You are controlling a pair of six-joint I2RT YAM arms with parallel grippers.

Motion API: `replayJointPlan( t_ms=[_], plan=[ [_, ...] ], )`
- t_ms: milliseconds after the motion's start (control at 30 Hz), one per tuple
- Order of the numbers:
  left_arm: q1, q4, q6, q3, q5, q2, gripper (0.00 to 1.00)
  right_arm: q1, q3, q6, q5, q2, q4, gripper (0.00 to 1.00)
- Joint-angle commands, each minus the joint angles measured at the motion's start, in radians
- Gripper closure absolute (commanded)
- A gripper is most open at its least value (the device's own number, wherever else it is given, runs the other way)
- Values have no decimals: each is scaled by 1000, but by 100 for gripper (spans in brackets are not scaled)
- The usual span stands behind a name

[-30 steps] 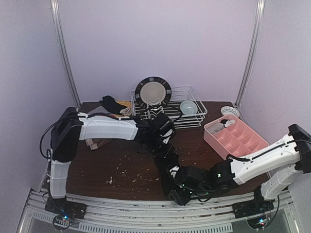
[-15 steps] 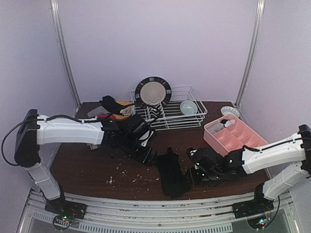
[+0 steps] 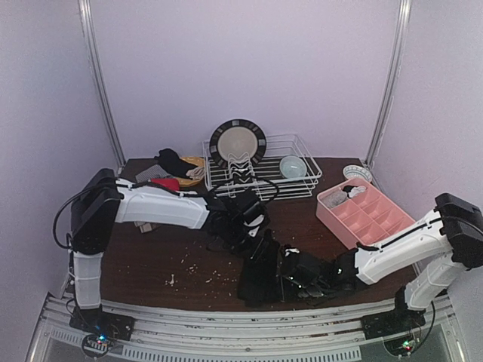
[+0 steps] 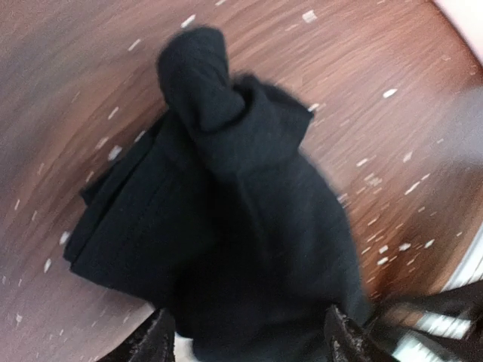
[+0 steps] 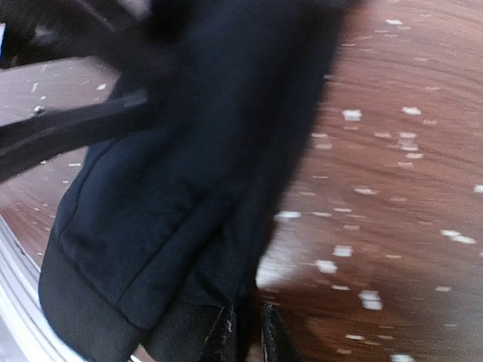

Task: Roll the underwear
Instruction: Move the underwear to the center of the board.

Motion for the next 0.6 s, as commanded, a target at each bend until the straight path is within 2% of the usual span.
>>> replayJointPlan(
  t_ms=[0, 67, 233, 333, 433, 567],
  plan=[
    [-14, -10, 37, 83, 18, 37, 36, 25, 46, 54, -33, 65, 17, 86],
    [-14, -26, 41, 74, -20, 3, 36, 26, 50, 46, -19, 28, -6, 84],
    [-15, -49, 37, -58, -110, -218, 25, 13, 52, -47, 72, -177, -187, 58],
    [-31, -59, 14, -136, -151, -343, 22, -58, 49, -101, 60, -262, -247, 52],
    [-70, -62, -25, -205, -192, -417, 21, -174, 38, -125, -42, -280, -196, 50],
    [-158, -114, -101, -242, -284, -426, 21, -259, 45, -82, -171, -240, -67, 44]
  ],
)
